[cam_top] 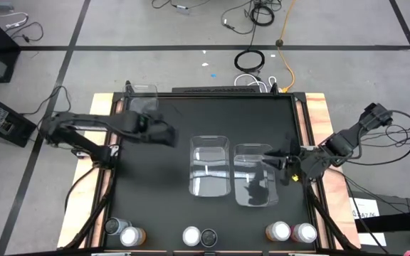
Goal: Sort soda cans
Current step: Move the top left transparent bin to the middle left of the table
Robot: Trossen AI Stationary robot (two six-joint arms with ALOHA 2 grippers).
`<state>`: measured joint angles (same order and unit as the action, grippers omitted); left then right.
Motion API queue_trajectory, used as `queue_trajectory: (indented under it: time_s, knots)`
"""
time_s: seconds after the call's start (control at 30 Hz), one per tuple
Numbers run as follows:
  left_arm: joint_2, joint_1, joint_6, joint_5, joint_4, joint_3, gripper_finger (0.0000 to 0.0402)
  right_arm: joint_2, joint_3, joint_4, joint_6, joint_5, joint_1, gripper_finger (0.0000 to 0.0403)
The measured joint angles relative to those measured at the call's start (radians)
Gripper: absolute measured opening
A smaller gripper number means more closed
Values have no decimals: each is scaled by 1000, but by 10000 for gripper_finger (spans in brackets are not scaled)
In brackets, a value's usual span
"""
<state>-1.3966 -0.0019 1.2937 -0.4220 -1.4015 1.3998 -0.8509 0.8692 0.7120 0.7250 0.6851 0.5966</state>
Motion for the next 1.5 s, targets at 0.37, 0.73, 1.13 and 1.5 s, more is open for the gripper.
queue_trajectory:
  time_s: [0.37, 0.73, 1.13, 1.5]
  knots:
    - [221, 402, -468, -18, -22, -95, 107, -142, 0, -116, 67, -4, -136, 123]
    - [310, 860, -887, 317, 307, -347, 107, -258, 0, -253, 123, -24, -224, 123]
    - [238, 1055, -1041, 476, 429, -445, 107, -292, 0, -305, 165, -90, -270, 123]
    - [231, 1055, -1006, 535, 445, -445, 108, -293, 0, -305, 145, -92, -293, 123]
